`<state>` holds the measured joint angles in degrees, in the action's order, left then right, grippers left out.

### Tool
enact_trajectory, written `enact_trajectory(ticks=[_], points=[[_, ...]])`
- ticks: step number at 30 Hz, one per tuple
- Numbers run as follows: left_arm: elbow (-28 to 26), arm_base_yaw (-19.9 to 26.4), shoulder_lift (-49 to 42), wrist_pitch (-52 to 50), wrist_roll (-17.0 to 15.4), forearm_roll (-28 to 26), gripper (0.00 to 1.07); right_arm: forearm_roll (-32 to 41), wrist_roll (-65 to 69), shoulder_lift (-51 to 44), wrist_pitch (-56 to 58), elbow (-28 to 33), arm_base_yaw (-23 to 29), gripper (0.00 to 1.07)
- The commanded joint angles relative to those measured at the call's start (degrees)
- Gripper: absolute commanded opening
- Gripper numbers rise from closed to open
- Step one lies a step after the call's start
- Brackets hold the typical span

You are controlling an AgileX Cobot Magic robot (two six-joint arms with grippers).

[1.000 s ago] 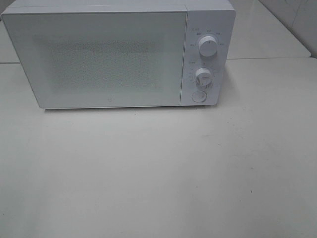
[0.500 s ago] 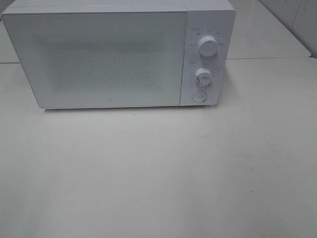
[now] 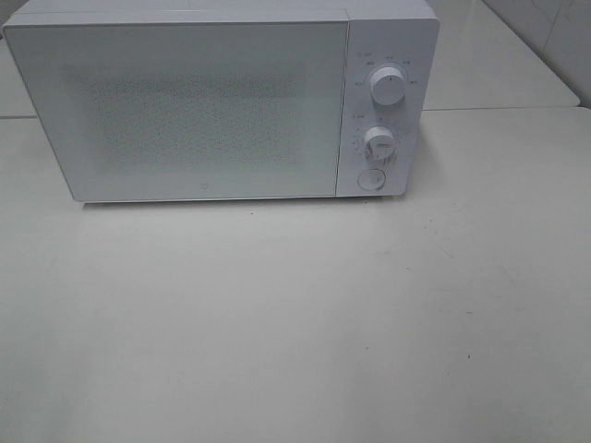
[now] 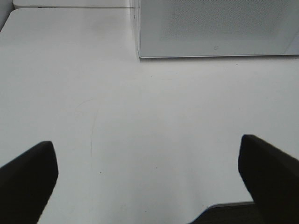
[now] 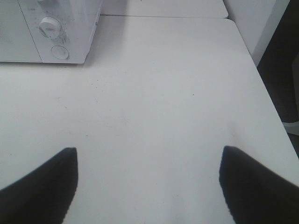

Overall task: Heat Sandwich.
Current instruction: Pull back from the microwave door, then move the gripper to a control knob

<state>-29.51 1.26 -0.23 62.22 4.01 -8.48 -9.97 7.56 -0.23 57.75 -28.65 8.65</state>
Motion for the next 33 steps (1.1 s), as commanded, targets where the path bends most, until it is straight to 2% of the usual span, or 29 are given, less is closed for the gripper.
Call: enact_trajectory(ticks=[1, 19, 33], points=[[0.0, 0.1, -1.3, -0.6, -0.3, -0.1, 0.98, 0.1, -0.2, -1.5, -0.7, 0.1, -0.5, 0.76], [0.0, 0.1, -1.3, -0.6, -0.3, -0.1, 0.98, -0.1, 0.0, -0.3, -1.5, -0.9, -0.5, 0.77], [0.0, 0.1, -1.3, -0.6, -0.3, -0.1, 0.98, -0.2, -0.1, 15.8, -16.4, -2.1, -0.5, 0.77]])
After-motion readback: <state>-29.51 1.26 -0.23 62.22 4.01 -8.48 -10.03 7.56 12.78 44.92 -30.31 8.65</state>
